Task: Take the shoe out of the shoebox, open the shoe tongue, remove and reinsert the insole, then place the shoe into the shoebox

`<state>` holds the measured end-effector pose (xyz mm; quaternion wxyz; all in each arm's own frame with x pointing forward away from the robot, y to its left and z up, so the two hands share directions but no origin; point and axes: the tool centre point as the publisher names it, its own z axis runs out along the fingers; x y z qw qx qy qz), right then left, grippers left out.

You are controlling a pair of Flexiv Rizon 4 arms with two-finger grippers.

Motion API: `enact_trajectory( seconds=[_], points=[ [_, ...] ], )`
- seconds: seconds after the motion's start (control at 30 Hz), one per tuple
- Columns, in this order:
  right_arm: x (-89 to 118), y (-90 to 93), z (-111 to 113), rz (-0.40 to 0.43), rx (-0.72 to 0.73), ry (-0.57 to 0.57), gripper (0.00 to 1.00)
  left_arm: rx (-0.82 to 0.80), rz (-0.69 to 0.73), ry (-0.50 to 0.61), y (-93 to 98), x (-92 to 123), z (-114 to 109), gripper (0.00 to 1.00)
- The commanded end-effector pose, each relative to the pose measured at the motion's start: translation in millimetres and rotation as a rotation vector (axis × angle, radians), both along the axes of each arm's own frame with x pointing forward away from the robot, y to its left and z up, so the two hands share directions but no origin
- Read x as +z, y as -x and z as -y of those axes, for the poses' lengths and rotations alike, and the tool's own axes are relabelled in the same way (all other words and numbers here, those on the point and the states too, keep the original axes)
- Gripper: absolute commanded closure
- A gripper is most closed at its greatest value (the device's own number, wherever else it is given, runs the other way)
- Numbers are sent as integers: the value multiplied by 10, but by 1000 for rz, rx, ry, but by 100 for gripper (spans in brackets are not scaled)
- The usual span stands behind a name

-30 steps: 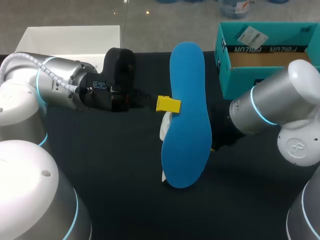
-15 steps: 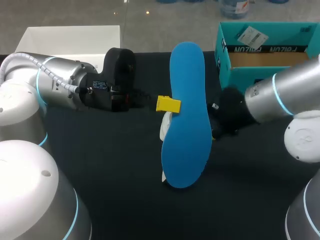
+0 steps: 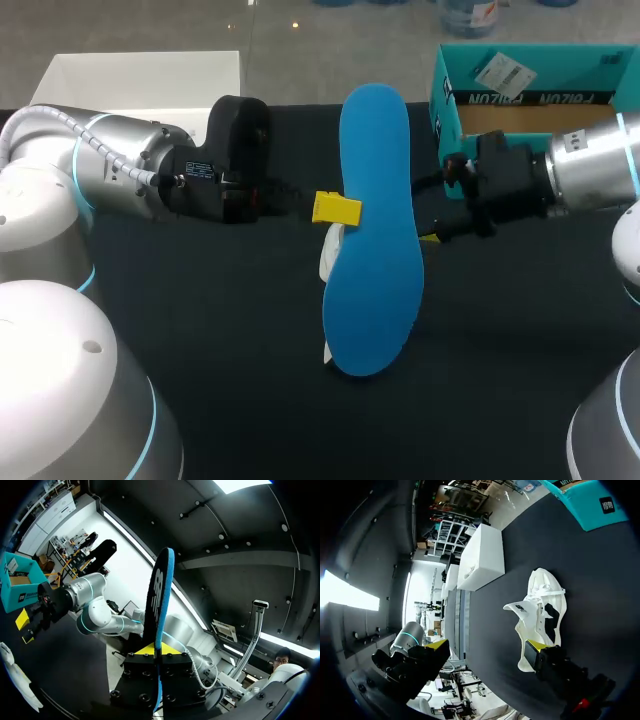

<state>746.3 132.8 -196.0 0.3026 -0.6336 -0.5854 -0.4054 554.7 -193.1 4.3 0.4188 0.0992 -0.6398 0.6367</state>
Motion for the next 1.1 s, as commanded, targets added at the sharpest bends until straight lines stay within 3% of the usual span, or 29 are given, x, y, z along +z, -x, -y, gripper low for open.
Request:
enact_trajectory(
  seconds=[0.03, 0.2, 0.27, 0.4, 0.53, 0.7, 0.9, 1.1],
  points=[
    [24, 74, 34, 2, -10, 7, 0, 2, -1, 2, 6, -10, 7, 100],
    [24, 74, 34, 2, -10, 7, 0, 2, -1, 2, 6, -10, 7, 100],
    [30, 57, 37, -8, -51, -63, 0, 2, -1, 2, 6, -10, 7, 100],
    [323, 29, 61, 11, -23, -173, 0, 2, -1, 2, 6, -10, 7, 100],
    [625, 12, 38, 64, 37, -175, 0, 2, -1, 2, 6, -10, 7, 100],
    [858, -21, 7, 29, 40, -213, 0, 2, -1, 2, 6, -10, 7, 100],
    [1038, -32, -51, 45, 77, -285, 0, 2, -1, 2, 6, -10, 7, 100],
    [1089, -70, -140, 75, 103, -305, 0, 2, -1, 2, 6, -10, 7, 100]
  ],
)
